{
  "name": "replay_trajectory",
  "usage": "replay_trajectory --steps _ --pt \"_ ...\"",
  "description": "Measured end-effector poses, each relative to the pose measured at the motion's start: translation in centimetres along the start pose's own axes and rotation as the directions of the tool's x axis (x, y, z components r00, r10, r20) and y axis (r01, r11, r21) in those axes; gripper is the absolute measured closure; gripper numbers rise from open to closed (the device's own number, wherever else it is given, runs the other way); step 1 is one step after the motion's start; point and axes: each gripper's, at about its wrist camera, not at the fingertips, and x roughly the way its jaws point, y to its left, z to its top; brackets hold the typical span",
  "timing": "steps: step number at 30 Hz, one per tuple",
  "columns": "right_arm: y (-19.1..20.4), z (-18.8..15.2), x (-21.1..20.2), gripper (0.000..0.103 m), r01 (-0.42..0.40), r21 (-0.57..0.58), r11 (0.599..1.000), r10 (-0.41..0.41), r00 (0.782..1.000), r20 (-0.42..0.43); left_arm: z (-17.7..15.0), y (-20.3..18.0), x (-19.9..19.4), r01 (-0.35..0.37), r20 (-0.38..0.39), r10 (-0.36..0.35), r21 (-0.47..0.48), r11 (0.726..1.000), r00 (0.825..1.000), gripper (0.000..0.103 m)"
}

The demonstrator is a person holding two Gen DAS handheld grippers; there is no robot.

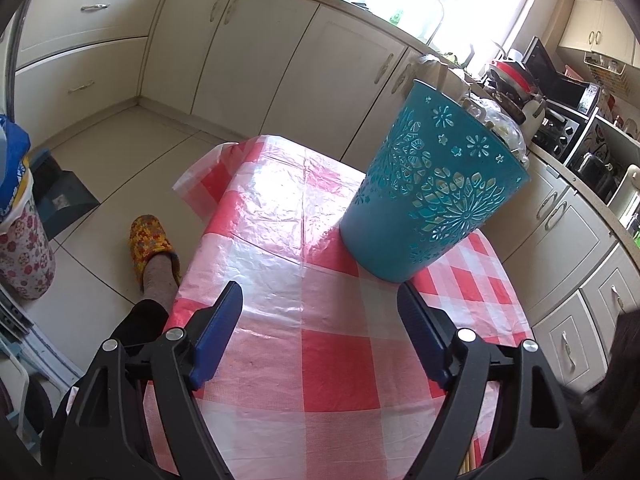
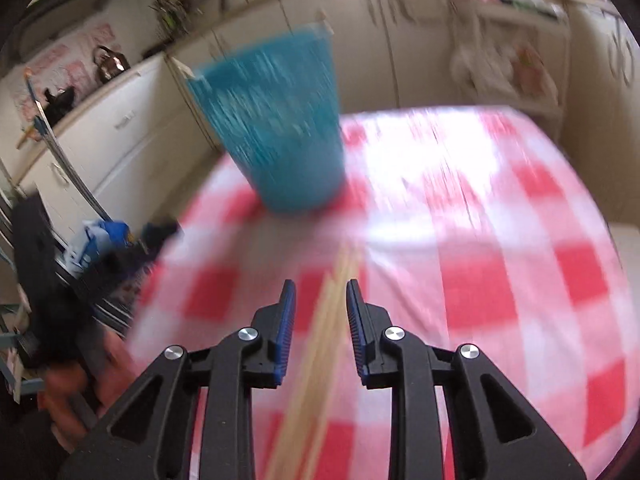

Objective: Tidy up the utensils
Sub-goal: 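Return the right tool to the chopsticks and close it on one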

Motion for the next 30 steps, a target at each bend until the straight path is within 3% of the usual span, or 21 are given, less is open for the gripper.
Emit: replay_trajectory --steps 10,16,18,21,23,27,30 --pt "-0.2 -1.1 1.3 0.078 0.041 -0.019 0.999 -0.042 0.999 -0.032 -0.1 -0.4 0.4 -0.024 -0.017 0.024 0.011 1.000 1.000 0.025" --pt "1.1 -1.2 1.7 0.090 0.133 -0.147 0.980 -0.140 0.989 -0.039 -0.2 -1.1 0.7 -0.045 -0.036 0.047 0.046 0.998 0.998 0.024" --pt "0.8 -1.3 1.5 0.092 0.139 -0.160 0.977 -0.147 0.988 -0.038 -0.7 -2.5 0.9 -0.034 -0.078 0.043 0.112 0.993 0.996 0.024" --pt "-0.6 -1.4 1.1 0.094 0.126 -0.126 0.984 -0.131 0.991 -0.032 -2.6 -5.9 0.9 0.019 -0.163 0.023 0.250 0.968 0.986 0.024" --pt "-1.8 -1.3 0.8 0.095 0.084 -0.069 0.994 -0.086 0.996 -0.034 -4.4 -8.9 1.1 0.029 -0.196 0.049 0.376 0.926 0.979 0.024" --pt "-3.3 -1.3 0.5 0.095 0.025 0.004 1.000 -0.025 0.999 -0.037 -6.0 -11.2 1.9 0.016 -0.232 0.099 0.447 0.894 0.968 0.024" --pt "-3.5 -1.3 0.4 0.095 0.010 0.018 1.000 -0.009 0.999 -0.036 -6.4 -11.2 2.6 -0.004 -0.262 0.133 0.443 0.896 0.956 0.025"
